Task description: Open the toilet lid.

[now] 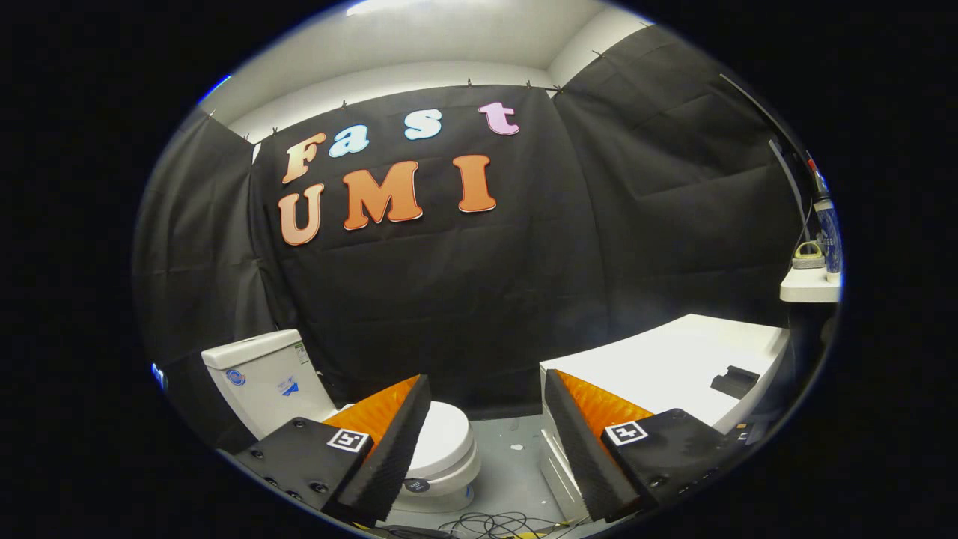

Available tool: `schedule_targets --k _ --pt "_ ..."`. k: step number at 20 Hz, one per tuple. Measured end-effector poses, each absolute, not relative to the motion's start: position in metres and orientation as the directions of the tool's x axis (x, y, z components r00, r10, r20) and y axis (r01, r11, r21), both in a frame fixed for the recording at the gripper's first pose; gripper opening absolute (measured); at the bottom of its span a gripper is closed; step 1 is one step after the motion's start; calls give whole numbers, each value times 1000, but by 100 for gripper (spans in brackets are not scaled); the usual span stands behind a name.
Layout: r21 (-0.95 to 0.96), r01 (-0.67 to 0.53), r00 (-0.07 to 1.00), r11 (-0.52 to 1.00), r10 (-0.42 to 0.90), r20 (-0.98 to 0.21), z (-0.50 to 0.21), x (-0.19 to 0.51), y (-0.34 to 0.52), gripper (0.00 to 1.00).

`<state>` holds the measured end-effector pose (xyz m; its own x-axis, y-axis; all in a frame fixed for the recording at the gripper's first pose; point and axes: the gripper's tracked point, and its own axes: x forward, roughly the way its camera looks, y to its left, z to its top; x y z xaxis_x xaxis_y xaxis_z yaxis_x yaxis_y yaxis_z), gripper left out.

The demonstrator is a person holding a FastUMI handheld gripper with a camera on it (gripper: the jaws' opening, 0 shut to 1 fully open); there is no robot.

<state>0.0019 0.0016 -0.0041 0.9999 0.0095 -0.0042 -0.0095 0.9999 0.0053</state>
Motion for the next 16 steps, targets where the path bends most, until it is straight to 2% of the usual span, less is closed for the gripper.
schedule_targets --k 16 --pt "4 -19 1000 1000 19 -4 -4 2 6 98"
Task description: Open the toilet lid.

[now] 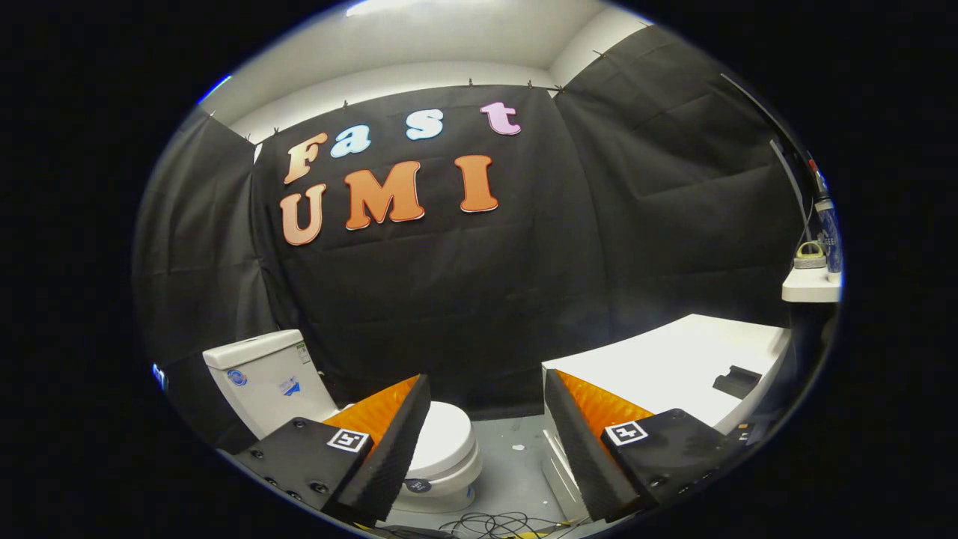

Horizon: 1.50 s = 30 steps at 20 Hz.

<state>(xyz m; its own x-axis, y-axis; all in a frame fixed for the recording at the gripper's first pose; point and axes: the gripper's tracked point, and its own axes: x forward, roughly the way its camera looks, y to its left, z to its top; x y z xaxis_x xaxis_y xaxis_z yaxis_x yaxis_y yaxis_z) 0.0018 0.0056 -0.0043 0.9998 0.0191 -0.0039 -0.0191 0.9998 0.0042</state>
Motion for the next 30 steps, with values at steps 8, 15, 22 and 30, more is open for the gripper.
schedule_targets --k 8,15,22,30 --pt "13 -18 1000 1000 18 -2 -3 2 4 98" --pt "17 -63 996 998 61 62 13 11 24 98" --pt "40 -167 984 985 165 64 7 35 94 98" --pt "197 -279 960 940 281 19 -38 97 150 98"
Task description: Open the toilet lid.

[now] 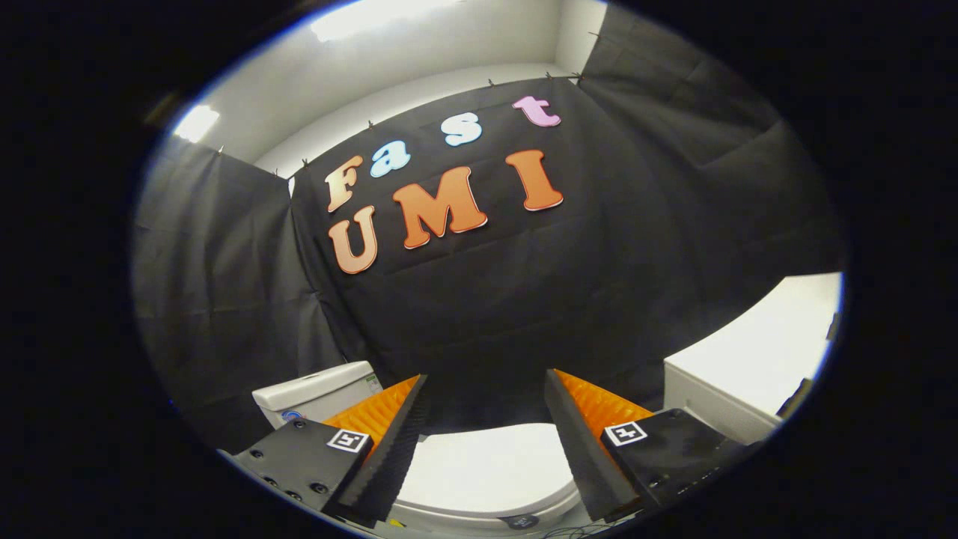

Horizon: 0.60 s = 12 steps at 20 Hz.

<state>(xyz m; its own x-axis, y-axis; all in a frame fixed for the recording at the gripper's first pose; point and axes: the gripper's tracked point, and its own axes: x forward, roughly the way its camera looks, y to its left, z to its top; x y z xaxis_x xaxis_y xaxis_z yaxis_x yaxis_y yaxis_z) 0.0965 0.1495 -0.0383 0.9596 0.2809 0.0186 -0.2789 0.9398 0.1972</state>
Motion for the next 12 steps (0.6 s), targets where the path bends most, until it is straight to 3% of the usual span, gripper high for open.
schedule_targets --k 4,12 --pt "349 -254 954 902 292 -60 -104 112 153 98" --pt "617 -9 890 787 287 -354 -272 109 122 99"
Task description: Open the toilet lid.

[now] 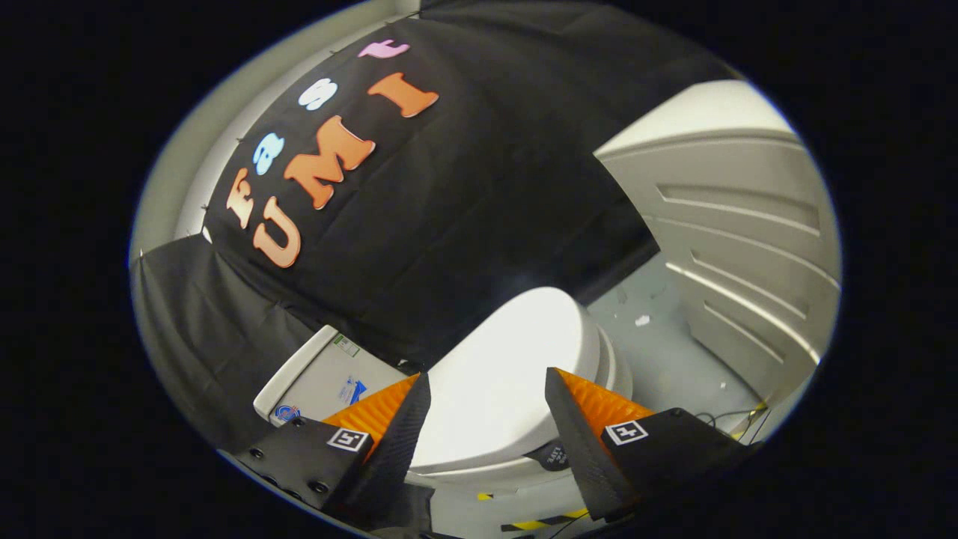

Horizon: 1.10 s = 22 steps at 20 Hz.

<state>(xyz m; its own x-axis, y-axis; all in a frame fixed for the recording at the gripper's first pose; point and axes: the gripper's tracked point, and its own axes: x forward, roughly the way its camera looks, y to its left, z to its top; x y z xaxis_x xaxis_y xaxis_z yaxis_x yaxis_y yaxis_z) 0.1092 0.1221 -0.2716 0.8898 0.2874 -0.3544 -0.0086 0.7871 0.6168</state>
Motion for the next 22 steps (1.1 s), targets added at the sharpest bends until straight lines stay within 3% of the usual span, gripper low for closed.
schedule_targets --k 5,12,17,18,22 --pt "703 154 767 694 364 -528 -333 94 136 99" --pt "749 360 654 555 423 -628 -386 79 134 99" --pt "782 366 652 505 460 -603 -391 89 140 96" --pt "779 362 653 512 457 -604 -392 93 140 84" --pt "805 356 650 476 492 -578 -392 92 148 68"
